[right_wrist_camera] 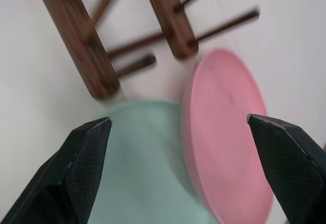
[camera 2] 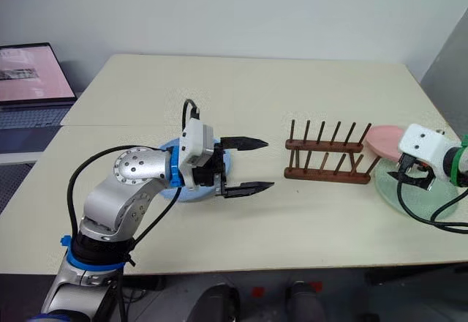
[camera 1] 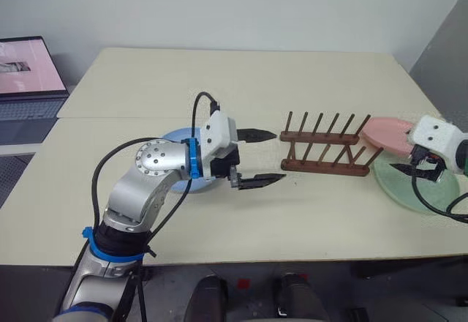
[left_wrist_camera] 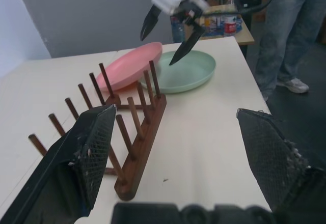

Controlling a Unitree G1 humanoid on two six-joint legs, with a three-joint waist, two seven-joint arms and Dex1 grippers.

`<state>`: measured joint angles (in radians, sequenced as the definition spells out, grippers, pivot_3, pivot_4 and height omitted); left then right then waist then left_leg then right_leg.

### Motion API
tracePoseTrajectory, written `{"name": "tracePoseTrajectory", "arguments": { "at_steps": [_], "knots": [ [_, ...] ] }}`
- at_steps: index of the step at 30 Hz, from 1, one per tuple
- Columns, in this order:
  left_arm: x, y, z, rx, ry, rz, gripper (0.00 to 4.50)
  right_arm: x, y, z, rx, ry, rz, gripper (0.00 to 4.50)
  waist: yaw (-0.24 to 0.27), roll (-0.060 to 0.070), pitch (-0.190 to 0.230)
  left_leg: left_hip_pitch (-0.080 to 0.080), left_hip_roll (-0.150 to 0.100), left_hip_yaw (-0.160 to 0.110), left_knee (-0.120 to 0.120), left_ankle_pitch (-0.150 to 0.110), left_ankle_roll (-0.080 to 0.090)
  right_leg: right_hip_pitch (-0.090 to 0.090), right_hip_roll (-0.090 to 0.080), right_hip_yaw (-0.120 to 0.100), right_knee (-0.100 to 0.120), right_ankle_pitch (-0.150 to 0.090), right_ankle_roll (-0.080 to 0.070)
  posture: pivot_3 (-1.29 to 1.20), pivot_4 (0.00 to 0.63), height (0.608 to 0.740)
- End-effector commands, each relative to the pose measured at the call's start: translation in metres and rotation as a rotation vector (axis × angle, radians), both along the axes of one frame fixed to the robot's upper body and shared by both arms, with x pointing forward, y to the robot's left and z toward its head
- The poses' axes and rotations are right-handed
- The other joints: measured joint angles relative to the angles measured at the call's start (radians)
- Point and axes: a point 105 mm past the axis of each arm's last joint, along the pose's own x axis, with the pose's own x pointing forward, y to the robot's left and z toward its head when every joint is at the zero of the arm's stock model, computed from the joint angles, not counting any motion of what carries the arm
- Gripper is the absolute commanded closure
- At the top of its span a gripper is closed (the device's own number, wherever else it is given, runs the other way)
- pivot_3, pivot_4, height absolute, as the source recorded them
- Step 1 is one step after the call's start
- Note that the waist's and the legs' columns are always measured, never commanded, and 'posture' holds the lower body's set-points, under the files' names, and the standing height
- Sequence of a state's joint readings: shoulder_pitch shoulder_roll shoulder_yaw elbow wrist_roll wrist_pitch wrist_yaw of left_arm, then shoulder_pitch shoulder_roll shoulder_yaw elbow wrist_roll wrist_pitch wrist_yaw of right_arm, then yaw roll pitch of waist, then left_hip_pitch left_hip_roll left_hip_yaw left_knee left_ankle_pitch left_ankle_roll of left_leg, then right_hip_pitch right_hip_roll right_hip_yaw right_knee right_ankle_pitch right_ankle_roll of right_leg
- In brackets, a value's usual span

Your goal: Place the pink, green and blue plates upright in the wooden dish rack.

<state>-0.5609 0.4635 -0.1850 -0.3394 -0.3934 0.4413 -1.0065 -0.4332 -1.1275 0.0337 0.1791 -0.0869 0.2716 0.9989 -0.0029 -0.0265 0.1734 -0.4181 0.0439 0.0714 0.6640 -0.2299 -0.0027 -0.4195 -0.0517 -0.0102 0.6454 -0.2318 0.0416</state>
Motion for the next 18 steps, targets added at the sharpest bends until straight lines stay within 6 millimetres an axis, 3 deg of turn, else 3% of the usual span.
{"name": "tracePoseTrajectory", "arguments": {
  "at_steps": [1, 5, 8, 18],
  "knots": [
    [-0.002, -0.016, 0.007, -0.012, -0.052, -0.032, 0.45, 0.019, -0.012, -0.004, -0.069, 0.008, -0.015, 0.0, -0.004, 0.0, 0.0, 0.0, 0.0, 0.0, 0.0, 0.0, 0.0, 0.0, 0.0, 0.0, 0.0, 0.004, 0.001, 0.0, 0.15, 0.74],
    [-0.002, -0.024, 0.007, -0.01, -0.066, -0.049, 0.45, 0.034, -0.022, -0.01, -0.112, 0.032, -0.038, 0.0, -0.003, 0.0, 0.0, 0.0, 0.0, 0.002, -0.001, 0.0, 0.0, -0.001, 0.002, 0.001, 0.0, 0.004, 0.0, 0.0, 0.15, 0.74],
    [-0.005, -0.028, 0.008, -0.018, -0.07, -0.072, 0.42, 0.037, -0.028, -0.013, -0.116, 0.055, -0.048, 0.6, -0.003, 0.0, 0.0, 0.0, 0.001, 0.004, -0.001, 0.0, 0.0, -0.001, 0.002, 0.001, 0.0, 0.004, 0.0, 0.0, 0.15, 0.74],
    [0.0, -0.027, 0.007, -0.004, -0.089, -0.061, 0.42, 0.038, -0.029, -0.007, -0.1, 0.068, -0.034, 4.05, -0.003, 0.0, 0.0, 0.001, 0.001, 0.008, -0.001, 0.0, 0.0, -0.001, 0.001, 0.002, 0.0, 0.005, 0.001, 0.0, 0.15, 0.74]
  ]
}}
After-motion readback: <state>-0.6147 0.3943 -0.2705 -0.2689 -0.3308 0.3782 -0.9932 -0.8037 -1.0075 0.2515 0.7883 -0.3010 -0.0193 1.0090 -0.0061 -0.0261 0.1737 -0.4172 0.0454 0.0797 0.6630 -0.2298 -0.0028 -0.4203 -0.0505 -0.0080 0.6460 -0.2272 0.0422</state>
